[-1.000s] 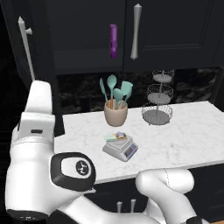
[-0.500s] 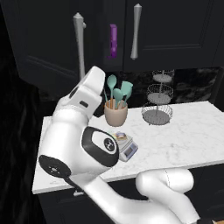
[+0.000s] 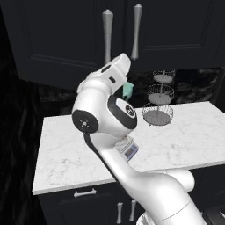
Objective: Pick the bar and place it on the digital scale for weighing, and close the cabinet.
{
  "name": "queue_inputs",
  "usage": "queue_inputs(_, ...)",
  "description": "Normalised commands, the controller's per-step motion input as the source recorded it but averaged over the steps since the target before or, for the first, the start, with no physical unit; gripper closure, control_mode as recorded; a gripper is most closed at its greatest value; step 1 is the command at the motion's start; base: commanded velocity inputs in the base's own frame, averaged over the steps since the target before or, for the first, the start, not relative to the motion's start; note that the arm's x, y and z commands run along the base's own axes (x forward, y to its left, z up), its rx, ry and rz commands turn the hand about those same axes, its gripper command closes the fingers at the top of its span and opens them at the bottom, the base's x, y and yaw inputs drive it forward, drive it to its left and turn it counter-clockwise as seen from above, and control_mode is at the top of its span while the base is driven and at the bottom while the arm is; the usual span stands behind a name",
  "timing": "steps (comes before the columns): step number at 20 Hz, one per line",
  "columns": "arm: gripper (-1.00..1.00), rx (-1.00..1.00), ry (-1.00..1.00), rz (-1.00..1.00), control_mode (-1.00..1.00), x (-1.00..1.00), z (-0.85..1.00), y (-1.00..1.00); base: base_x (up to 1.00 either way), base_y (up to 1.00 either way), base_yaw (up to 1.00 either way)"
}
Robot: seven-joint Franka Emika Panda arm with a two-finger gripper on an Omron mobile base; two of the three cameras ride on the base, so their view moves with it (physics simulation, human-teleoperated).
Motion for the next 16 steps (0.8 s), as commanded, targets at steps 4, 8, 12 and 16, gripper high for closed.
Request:
queue_inputs(4,-1.00,0.08,0.00,0.01,-1.00,1.00,-0.21,-0.50,0.00,0.00,0.00)
queue_inputs(8,-1.00,0.12,0.02,0.06,-1.00,0.98,-0.10,-0.55,0.00,0.00,0.00)
queue_inputs(12,-1.00,0.18,0.16,0.10,-1.00,1.00,0.00,-0.57,0.00,0.00,0.00)
queue_inputs(16,-1.00,0.09,0.04,0.09,-1.00,1.00,-0.12,-0.45,0.00,0.00,0.00)
